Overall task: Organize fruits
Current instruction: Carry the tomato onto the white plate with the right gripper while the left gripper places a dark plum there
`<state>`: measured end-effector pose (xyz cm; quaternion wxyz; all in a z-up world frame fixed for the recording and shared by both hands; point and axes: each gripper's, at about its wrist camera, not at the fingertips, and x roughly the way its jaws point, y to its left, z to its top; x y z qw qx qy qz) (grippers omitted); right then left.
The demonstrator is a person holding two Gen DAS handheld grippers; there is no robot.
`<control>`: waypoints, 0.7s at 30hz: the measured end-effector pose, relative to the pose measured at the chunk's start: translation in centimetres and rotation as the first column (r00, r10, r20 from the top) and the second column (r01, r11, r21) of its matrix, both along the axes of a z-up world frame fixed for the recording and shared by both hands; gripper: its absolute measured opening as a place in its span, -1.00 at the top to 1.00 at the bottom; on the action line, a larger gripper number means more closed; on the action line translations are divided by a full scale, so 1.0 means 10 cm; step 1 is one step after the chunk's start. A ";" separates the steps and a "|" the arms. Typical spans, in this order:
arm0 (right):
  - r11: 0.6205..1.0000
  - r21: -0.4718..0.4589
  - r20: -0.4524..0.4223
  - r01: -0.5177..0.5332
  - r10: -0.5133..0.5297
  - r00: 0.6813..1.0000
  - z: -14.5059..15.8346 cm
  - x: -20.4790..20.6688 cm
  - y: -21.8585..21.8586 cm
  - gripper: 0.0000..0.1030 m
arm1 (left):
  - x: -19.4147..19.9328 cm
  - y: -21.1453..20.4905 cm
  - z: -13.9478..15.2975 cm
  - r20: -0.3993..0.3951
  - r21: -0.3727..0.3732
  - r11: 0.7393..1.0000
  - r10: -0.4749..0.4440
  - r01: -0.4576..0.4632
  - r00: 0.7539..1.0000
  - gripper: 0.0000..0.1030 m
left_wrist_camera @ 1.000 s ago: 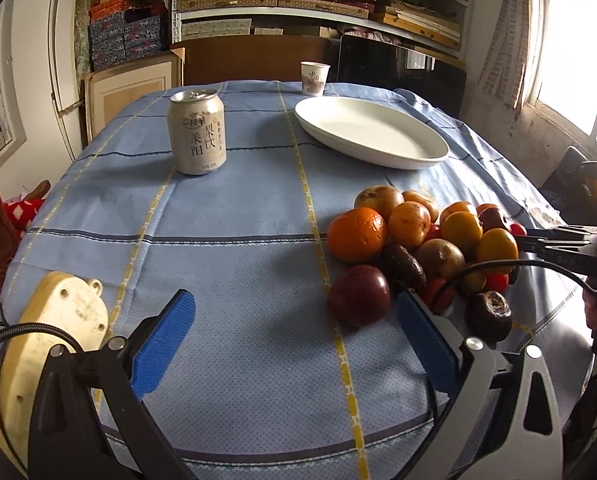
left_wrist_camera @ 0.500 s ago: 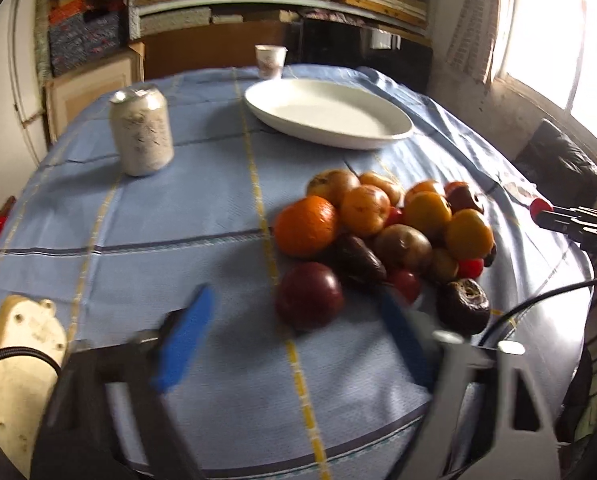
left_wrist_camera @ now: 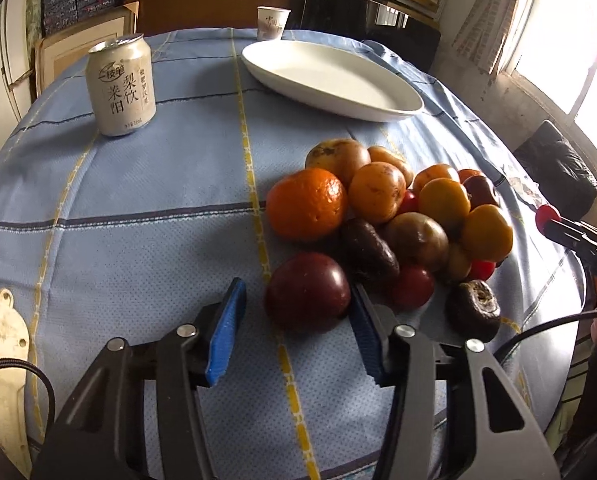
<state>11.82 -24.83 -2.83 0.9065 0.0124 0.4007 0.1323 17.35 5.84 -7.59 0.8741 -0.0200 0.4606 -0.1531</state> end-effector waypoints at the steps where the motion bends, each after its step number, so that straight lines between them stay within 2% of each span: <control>1: 1.000 0.006 0.003 -0.003 0.003 1.000 0.01 0.03 0.01 0.42 | 0.00 0.00 0.01 -0.001 -0.015 1.000 -0.014 0.014 1.000 0.24; 6: 0.998 0.058 0.043 -0.016 0.014 0.999 0.15 0.22 0.06 0.42 | 0.02 0.01 0.09 0.006 0.007 1.000 -0.005 0.005 1.000 0.25; 9: 0.992 0.128 0.074 -0.012 0.003 0.997 0.24 0.48 0.08 0.41 | 0.08 0.05 0.36 0.060 0.012 1.000 -0.006 0.005 0.998 0.25; 12: 0.976 0.216 0.057 -0.020 0.008 0.998 0.27 0.84 0.12 0.41 | 0.23 0.01 0.63 0.111 0.010 1.000 -0.026 0.025 0.993 0.25; 13: 0.968 0.248 0.047 -0.026 0.015 0.999 0.28 1.03 0.15 0.41 | 0.33 -0.04 0.75 0.135 0.012 0.999 -0.040 0.038 0.990 0.25; 16: 0.967 0.254 0.039 -0.020 0.010 0.999 0.26 1.49 0.27 0.41 | 0.74 -0.24 0.90 0.154 0.028 0.996 -0.086 0.083 0.984 0.25; 21: 0.968 0.251 -0.039 -0.019 0.029 0.999 0.07 2.09 0.40 0.41 | 1.50 -0.57 0.85 0.062 0.019 0.993 -0.120 0.119 0.991 0.25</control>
